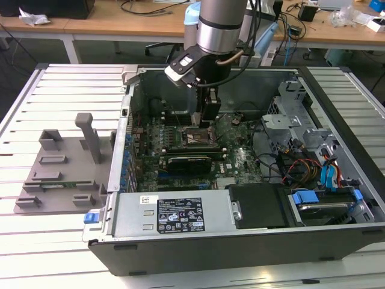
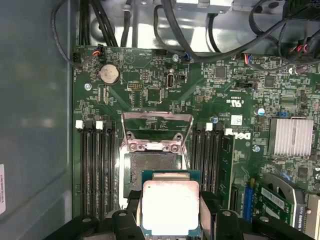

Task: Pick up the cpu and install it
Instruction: 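Place the cpu into insertion slot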

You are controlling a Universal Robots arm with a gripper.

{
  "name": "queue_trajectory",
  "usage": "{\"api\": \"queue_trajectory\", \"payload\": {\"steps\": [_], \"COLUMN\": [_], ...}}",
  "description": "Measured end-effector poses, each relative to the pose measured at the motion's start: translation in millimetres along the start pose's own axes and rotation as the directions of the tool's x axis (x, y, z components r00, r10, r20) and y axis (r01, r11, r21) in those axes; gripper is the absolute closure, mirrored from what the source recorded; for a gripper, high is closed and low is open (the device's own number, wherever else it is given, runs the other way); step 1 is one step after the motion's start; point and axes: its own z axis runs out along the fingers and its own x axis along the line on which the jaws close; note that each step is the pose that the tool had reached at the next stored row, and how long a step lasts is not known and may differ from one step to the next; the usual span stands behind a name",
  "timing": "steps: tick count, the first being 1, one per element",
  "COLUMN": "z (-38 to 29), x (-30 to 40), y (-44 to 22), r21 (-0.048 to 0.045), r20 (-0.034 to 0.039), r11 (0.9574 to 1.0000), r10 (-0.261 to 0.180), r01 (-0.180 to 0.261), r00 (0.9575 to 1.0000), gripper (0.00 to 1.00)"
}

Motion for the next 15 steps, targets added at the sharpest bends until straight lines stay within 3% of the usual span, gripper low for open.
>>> {"api": "queue_trajectory", "payload": {"steps": [2,10,15], "z": [9.9,15.6,19.1], "x": [5.5,9.0,15.1], "y": [1.1,2.1,2.6], "r21": [0.0000,-0.0001,0.0000], "r20": [0.0000,-0.0001,0.0001], "r11": [1.0000,1.0000,1.0000], "r10": [0.000,0.000,0.000], "r01": [0.000,0.000,0.000], "r00": [1.0000,1.0000,1.0000], "gripper": [0.45,0.45,0.45]}}
